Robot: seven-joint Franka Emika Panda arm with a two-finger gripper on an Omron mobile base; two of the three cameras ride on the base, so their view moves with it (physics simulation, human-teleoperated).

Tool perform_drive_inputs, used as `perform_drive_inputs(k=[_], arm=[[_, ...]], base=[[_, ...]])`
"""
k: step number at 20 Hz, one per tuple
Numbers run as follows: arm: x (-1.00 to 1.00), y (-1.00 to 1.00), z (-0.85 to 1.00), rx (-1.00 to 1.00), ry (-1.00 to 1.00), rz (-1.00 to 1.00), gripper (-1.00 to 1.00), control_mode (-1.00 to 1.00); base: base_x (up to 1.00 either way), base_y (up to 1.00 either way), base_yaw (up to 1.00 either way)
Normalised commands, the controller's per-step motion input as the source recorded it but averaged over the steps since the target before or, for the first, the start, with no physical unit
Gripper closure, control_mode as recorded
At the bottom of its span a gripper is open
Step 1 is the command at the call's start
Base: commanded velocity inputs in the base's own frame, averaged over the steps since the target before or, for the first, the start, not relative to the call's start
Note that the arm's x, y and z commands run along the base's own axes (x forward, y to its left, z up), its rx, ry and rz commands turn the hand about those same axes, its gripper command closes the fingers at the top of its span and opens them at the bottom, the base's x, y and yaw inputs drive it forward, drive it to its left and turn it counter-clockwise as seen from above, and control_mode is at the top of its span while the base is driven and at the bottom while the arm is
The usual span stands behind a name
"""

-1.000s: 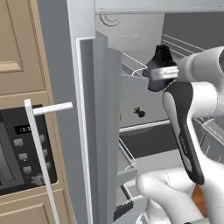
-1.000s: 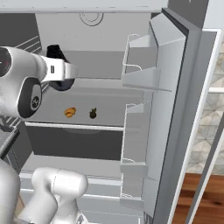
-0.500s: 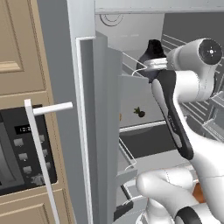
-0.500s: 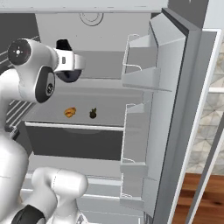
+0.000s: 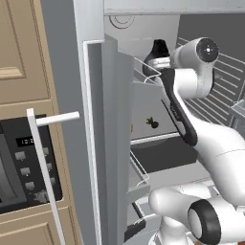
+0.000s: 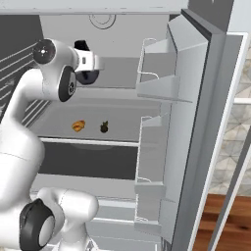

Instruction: Move the croissant and beet from the top shelf to the second highest shelf to make space. Then, place the pitcher from the counter on the cleared top shelf.

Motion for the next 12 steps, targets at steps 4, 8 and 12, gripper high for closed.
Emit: perform_drive_inputs(k=[4,8,12], arm=[[0.78,0.00,-0.08,0.00,0.00,0.00,1.00,-1.00],[0.77,0.00,-0.17,0.00,0.00,0.00,1.00,-1.00],[0.78,0.04,-0.18,0.00,0.00,0.00,1.00,-1.00]], base=[[0.00,0.00,0.00],[0.00,0.00,0.00],[0.00,0.00,0.00]])
